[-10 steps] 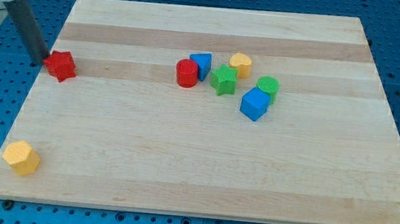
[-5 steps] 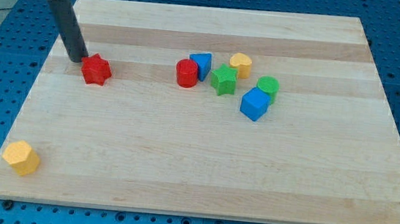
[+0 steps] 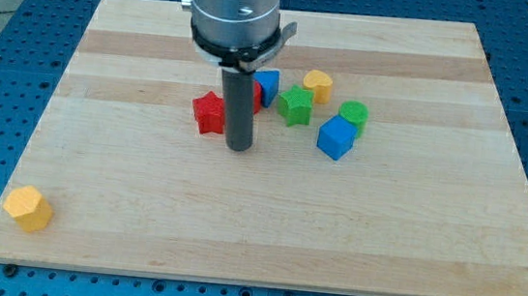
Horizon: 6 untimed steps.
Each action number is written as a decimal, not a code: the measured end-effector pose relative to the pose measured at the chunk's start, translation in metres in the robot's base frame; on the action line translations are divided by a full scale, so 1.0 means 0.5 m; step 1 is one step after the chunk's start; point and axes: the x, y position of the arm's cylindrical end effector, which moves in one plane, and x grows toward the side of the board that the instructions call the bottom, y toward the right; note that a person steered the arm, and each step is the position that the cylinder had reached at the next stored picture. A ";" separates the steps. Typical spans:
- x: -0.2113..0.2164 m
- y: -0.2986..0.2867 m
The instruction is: Push the red star into the red circle
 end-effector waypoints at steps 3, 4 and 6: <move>-0.031 -0.228; -0.075 -0.118; -0.100 -0.016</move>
